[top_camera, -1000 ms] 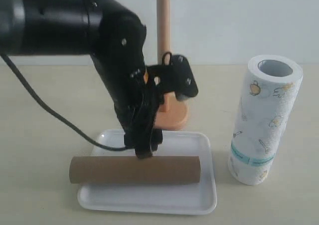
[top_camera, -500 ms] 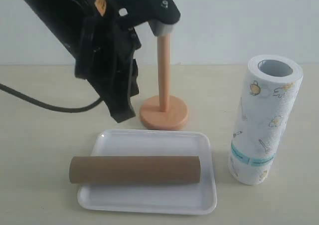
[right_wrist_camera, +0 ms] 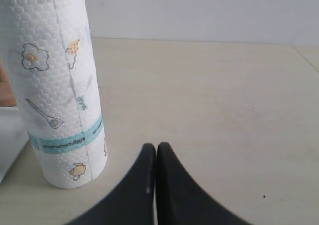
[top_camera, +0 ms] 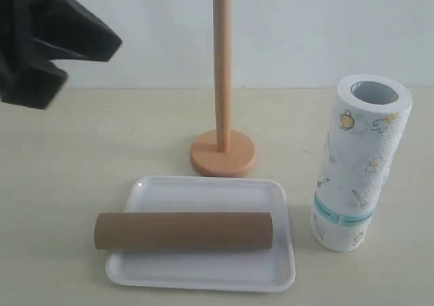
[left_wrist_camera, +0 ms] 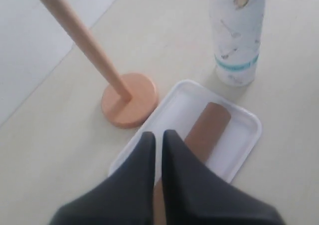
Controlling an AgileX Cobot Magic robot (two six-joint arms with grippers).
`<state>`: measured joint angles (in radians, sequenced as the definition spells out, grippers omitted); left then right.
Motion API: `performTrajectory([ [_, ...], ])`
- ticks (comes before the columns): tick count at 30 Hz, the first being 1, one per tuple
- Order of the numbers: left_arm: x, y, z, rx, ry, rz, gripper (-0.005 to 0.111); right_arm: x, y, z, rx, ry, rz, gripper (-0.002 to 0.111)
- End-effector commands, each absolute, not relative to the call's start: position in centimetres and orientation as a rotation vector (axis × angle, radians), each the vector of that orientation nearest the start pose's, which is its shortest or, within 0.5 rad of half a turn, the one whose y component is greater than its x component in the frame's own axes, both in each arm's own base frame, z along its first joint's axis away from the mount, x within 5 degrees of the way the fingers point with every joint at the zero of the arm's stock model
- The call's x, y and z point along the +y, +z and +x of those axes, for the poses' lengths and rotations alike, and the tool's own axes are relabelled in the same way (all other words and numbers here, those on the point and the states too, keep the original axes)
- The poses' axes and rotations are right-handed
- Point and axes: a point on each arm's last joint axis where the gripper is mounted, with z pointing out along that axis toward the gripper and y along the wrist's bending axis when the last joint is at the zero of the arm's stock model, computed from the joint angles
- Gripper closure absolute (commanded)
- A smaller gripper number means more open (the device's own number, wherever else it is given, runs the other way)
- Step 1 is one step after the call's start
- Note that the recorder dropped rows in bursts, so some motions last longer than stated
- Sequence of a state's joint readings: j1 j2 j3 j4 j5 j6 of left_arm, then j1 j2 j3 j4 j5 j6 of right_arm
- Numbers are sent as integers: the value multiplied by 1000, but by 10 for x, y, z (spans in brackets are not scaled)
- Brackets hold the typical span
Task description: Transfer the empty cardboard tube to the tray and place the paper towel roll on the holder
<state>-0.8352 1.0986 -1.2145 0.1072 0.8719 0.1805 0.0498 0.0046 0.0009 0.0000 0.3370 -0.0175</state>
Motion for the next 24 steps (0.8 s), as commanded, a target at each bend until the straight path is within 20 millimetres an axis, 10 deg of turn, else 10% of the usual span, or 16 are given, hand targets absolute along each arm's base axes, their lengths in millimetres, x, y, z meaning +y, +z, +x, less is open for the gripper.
performTrajectory([
  [1, -135, 429, 127, 1859, -336, 1016, 103, 3, 183, 54, 1816, 23, -66, 108],
  [18, -84, 461, 84, 1684, -384, 895, 103, 3, 183, 54, 1816, 23, -66, 108],
  [24, -81, 421, 114, 1767, -265, 761, 103, 3, 183, 54, 1816, 23, -66, 108],
])
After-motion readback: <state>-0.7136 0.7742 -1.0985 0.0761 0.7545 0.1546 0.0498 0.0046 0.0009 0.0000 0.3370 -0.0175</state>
